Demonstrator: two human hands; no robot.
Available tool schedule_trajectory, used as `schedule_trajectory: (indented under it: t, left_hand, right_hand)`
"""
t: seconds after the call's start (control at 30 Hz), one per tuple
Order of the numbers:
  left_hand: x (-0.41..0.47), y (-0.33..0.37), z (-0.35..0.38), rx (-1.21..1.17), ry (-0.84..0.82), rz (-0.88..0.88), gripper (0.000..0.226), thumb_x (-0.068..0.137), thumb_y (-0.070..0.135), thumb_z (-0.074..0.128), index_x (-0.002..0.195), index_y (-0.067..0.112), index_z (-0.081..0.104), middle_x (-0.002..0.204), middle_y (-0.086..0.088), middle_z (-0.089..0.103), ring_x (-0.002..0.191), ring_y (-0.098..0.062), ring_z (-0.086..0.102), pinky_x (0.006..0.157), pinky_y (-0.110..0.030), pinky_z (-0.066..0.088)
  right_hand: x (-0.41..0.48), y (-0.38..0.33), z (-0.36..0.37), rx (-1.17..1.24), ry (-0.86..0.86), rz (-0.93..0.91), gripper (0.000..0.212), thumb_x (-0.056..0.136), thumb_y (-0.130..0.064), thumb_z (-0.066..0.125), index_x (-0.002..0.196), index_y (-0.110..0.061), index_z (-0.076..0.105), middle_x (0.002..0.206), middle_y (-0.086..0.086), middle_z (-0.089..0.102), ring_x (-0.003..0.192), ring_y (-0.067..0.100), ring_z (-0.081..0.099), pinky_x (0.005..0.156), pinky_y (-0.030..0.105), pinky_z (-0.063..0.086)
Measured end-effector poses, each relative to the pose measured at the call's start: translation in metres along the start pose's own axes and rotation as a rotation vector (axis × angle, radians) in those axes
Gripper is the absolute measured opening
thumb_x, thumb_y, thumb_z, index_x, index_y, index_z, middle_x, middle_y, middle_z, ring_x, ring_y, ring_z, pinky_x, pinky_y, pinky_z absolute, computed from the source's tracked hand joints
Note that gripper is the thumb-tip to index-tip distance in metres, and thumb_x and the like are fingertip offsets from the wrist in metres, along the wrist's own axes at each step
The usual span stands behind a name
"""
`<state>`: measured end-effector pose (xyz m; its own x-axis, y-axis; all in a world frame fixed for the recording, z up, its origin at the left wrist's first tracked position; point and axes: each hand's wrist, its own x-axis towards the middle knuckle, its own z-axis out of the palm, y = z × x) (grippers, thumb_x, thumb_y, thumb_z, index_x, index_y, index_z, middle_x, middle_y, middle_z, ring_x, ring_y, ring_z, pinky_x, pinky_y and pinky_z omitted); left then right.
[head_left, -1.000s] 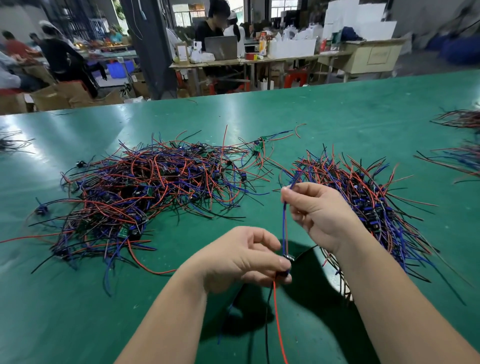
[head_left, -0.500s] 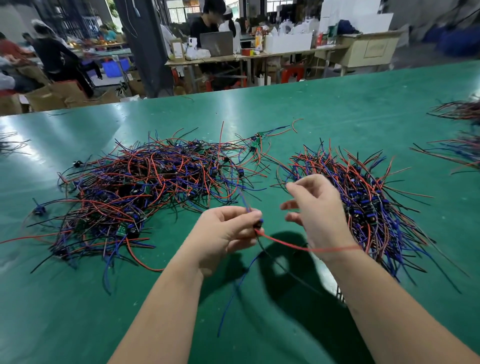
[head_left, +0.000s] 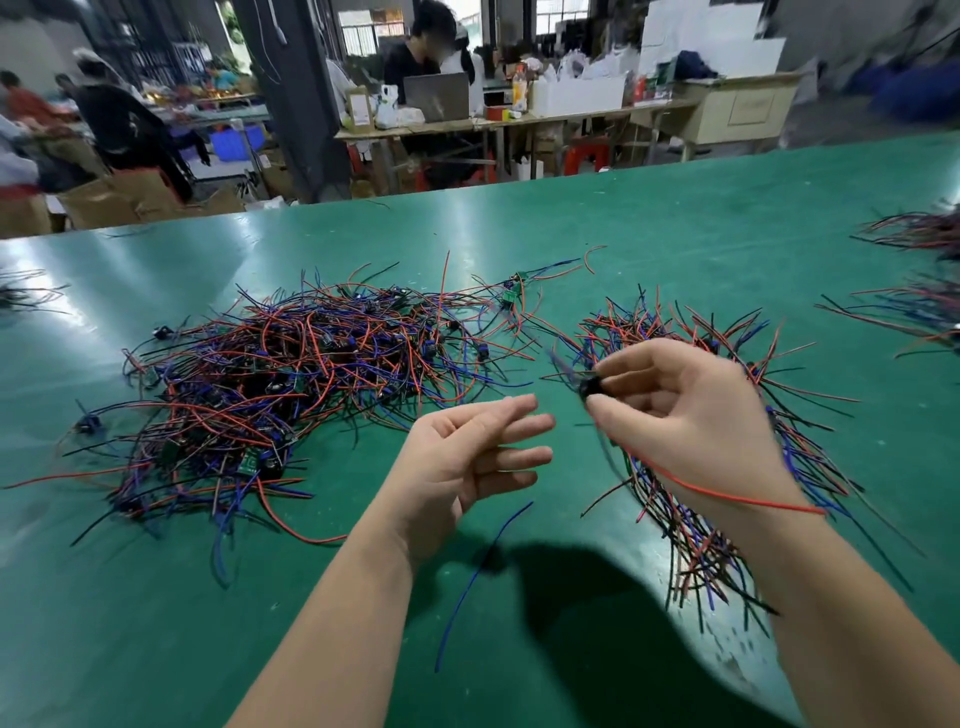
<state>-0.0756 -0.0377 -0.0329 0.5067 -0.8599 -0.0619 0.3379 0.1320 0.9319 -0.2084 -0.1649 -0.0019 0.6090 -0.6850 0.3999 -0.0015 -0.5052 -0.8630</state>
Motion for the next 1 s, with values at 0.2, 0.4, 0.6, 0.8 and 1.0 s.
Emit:
schedule_trajectory:
  t: [0.2, 0.4, 0.6, 0.8, 1.0]
  left_hand:
    - [0.002, 0.004, -0.008, 0.161, 0.381, 0.180, 0.017, 0.092, 0.013, 0.058, 0.087, 0.016, 0.074, 0.086, -0.006, 0.075, 0.065, -0.014, 0.071, 0.055, -0.022, 0.054]
    - [0.003, 0.007, -0.037, 0.763, 0.875, 0.397, 0.017, 0.083, 0.016, 0.061, 0.092, 0.027, 0.070, 0.097, 0.008, 0.070, 0.095, -0.018, 0.064, 0.087, -0.038, 0.052]
    - [0.006, -0.003, -0.075, 1.424, 1.019, -0.217, 0.063, 0.078, 0.040, 0.065, 0.136, 0.025, 0.042, 0.154, -0.030, -0.002, 0.143, -0.041, -0.005, 0.114, -0.053, -0.002]
    - [0.007, -0.002, -0.095, 1.409, 1.041, -0.406, 0.054, 0.081, 0.050, 0.060, 0.120, 0.014, 0.055, 0.151, -0.020, 0.018, 0.133, -0.038, 0.023, 0.108, -0.047, 0.018]
    - [0.000, 0.005, -0.106, 1.299, 1.164, -0.267, 0.042, 0.082, 0.033, 0.066, 0.123, 0.030, 0.056, 0.152, -0.011, 0.012, 0.128, -0.039, 0.025, 0.106, -0.047, 0.021]
  right_hand:
    - [-0.002, 0.033, -0.074, -0.481, 0.420, 0.091, 0.015, 0.075, -0.010, 0.070, 0.075, -0.024, 0.067, 0.070, -0.001, 0.068, 0.063, -0.003, 0.061, 0.075, 0.031, 0.050]
    - [0.006, 0.052, -0.086, -0.917, -0.026, 0.481, 0.014, 0.084, -0.021, 0.067, 0.078, -0.010, 0.074, 0.078, 0.015, 0.070, 0.074, 0.031, 0.057, 0.061, 0.028, 0.037]
    - [0.018, 0.024, -0.063, -0.877, 0.052, 0.266, 0.022, 0.085, -0.029, 0.062, 0.100, -0.016, 0.072, 0.109, 0.014, 0.066, 0.099, 0.033, 0.057, 0.083, 0.038, 0.048]
    - [0.033, 0.004, -0.007, -0.715, 0.016, 0.036, 0.024, 0.085, -0.027, 0.059, 0.105, -0.020, 0.070, 0.108, 0.007, 0.062, 0.103, 0.025, 0.056, 0.090, 0.035, 0.044]
    - [0.030, 0.021, 0.043, -0.571, -0.094, -0.009, 0.020, 0.086, -0.016, 0.059, 0.103, -0.014, 0.070, 0.106, 0.005, 0.064, 0.096, 0.020, 0.057, 0.091, 0.030, 0.043]
